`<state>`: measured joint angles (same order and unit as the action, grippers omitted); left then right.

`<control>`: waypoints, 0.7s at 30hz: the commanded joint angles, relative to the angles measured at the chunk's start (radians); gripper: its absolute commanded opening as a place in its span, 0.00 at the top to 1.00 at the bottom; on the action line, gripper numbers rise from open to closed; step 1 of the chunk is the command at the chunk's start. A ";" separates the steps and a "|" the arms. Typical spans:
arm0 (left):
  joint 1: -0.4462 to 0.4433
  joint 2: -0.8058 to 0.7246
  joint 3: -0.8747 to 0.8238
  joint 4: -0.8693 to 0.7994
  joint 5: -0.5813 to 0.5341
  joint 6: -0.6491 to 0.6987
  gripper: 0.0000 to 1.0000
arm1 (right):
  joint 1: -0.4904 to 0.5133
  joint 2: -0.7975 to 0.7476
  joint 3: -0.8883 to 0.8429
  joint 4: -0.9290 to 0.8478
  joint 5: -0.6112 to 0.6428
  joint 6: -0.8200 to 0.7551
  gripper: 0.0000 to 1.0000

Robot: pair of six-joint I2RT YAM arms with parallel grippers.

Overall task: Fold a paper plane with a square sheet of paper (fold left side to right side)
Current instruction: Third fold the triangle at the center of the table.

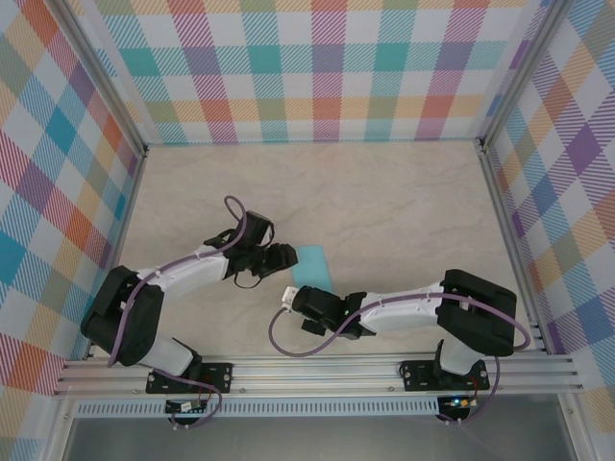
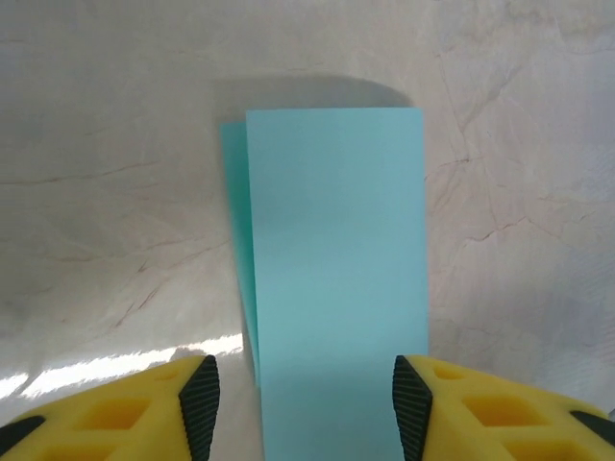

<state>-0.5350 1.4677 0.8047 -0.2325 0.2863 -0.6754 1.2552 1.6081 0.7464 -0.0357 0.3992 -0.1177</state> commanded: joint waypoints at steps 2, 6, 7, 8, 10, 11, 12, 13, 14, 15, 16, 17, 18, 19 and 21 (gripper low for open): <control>0.014 -0.017 0.048 -0.065 0.013 0.066 0.56 | -0.021 -0.047 -0.022 -0.004 -0.075 0.061 1.00; 0.000 0.115 0.136 0.002 0.118 0.099 0.74 | -0.037 -0.059 -0.026 -0.004 -0.089 0.069 1.00; -0.004 0.154 0.162 0.005 0.132 0.108 0.76 | -0.041 -0.060 -0.028 -0.005 -0.096 0.070 1.00; -0.009 0.196 0.190 0.013 0.151 0.112 0.79 | -0.046 -0.060 -0.027 -0.004 -0.101 0.070 1.00; -0.018 0.260 0.236 0.027 0.178 0.118 0.82 | -0.051 -0.059 -0.027 -0.004 -0.108 0.071 1.00; -0.025 0.287 0.259 0.028 0.185 0.124 0.83 | -0.054 -0.059 -0.028 -0.005 -0.113 0.070 1.00; -0.031 0.314 0.282 0.022 0.186 0.131 0.83 | -0.057 -0.059 -0.028 -0.005 -0.119 0.071 1.00; -0.038 0.341 0.305 0.012 0.185 0.141 0.84 | -0.061 -0.057 -0.028 -0.003 -0.125 0.072 1.00; -0.044 0.366 0.327 0.003 0.181 0.149 0.85 | -0.065 -0.057 -0.028 -0.003 -0.133 0.073 1.00; -0.049 0.387 0.342 -0.003 0.179 0.156 0.85 | -0.069 -0.056 -0.028 -0.004 -0.138 0.075 1.00; -0.052 0.410 0.356 -0.009 0.177 0.161 0.86 | -0.072 -0.057 -0.027 -0.004 -0.143 0.075 1.00; -0.055 0.434 0.368 -0.013 0.176 0.165 0.86 | -0.075 -0.059 -0.027 -0.004 -0.150 0.075 1.00; -0.057 0.452 0.374 -0.016 0.174 0.166 0.87 | -0.078 -0.060 -0.028 -0.005 -0.155 0.076 1.00; -0.059 0.470 0.379 -0.016 0.174 0.167 0.88 | -0.082 -0.062 -0.028 -0.006 -0.162 0.076 1.00; -0.060 0.496 0.383 -0.018 0.167 0.168 0.88 | -0.094 -0.068 -0.032 -0.005 -0.181 0.083 1.00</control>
<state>-0.5865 1.9293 1.1679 -0.2276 0.4412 -0.5346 1.1748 1.5658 0.7319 -0.0391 0.2657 -0.0586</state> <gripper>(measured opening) 0.119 0.046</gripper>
